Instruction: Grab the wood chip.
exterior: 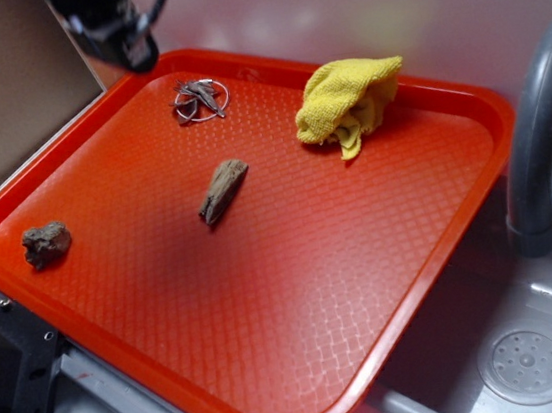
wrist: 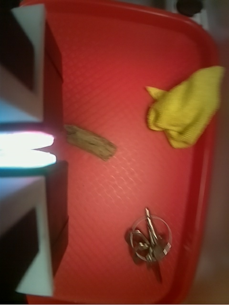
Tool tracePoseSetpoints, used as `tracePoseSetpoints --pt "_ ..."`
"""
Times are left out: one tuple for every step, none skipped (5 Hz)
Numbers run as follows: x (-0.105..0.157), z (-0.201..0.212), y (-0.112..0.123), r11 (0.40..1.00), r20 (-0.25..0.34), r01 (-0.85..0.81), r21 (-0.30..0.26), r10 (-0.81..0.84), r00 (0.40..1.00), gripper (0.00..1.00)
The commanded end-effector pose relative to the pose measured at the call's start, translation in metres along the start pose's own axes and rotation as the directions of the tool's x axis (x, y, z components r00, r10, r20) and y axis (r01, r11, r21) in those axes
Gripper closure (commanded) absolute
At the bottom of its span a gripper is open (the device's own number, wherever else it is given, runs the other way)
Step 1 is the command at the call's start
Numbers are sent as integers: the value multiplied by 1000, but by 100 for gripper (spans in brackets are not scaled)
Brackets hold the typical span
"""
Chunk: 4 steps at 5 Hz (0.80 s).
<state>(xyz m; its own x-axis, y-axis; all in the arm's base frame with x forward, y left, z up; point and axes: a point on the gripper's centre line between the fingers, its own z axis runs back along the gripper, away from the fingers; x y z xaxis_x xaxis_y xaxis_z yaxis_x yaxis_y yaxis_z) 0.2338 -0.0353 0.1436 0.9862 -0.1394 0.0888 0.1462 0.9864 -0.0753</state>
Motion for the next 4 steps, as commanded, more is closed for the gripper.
tracePoseSetpoints --pt "11 -22 -6 996 20 -81 -46 82 996 0" --pt "11 -48 -2 988 24 -148 -45 150 988 0" --pt "8 -74 0 982 47 -185 -41 187 981 0" --pt "9 -89 1 978 56 -204 -49 207 977 0"
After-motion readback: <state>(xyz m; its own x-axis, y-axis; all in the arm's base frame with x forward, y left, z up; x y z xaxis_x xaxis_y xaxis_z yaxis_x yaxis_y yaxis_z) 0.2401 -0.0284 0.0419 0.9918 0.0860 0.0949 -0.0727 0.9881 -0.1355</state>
